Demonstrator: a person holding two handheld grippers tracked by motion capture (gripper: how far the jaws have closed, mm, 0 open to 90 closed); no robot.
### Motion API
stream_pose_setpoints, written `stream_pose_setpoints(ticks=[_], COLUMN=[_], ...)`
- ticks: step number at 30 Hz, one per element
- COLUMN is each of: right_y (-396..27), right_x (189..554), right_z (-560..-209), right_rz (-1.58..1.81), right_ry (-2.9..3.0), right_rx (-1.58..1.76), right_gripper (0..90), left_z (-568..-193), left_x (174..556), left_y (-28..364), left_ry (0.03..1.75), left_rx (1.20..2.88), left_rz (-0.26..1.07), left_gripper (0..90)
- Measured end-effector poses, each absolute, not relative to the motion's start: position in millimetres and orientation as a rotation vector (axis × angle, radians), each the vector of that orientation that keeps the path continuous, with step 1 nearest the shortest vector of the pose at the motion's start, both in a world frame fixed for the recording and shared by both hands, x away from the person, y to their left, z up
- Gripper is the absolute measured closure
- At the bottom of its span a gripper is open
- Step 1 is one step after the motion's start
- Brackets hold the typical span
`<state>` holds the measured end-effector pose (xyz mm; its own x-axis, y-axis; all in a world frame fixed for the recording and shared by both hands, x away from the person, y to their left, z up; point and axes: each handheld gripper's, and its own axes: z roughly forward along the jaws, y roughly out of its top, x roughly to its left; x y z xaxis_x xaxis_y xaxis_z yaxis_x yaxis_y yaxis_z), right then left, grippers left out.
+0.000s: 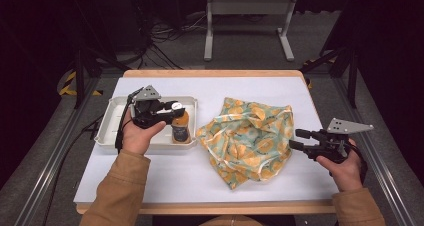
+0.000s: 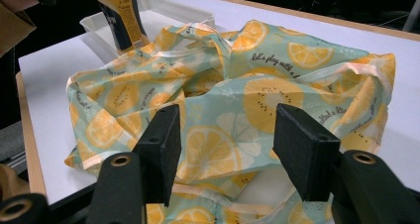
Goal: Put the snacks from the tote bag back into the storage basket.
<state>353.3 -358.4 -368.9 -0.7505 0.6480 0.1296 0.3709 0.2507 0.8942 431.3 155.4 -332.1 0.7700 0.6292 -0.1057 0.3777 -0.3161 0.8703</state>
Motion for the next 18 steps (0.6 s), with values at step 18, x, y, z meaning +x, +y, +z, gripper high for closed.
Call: stream_pose_setpoints(ticks=[18], right_y=[-357.2], right_x=[353.5], right_z=[-369.1], right_rz=[1.495], right_ry=[2.264], right_rx=[0.951], right_gripper=[44.6], left_z=[-335.9], left_x=[428.9], left_y=[153.5], left_ry=[0.758], left_rx=[1.955], left_rz=[0.306], left_gripper=[58.2])
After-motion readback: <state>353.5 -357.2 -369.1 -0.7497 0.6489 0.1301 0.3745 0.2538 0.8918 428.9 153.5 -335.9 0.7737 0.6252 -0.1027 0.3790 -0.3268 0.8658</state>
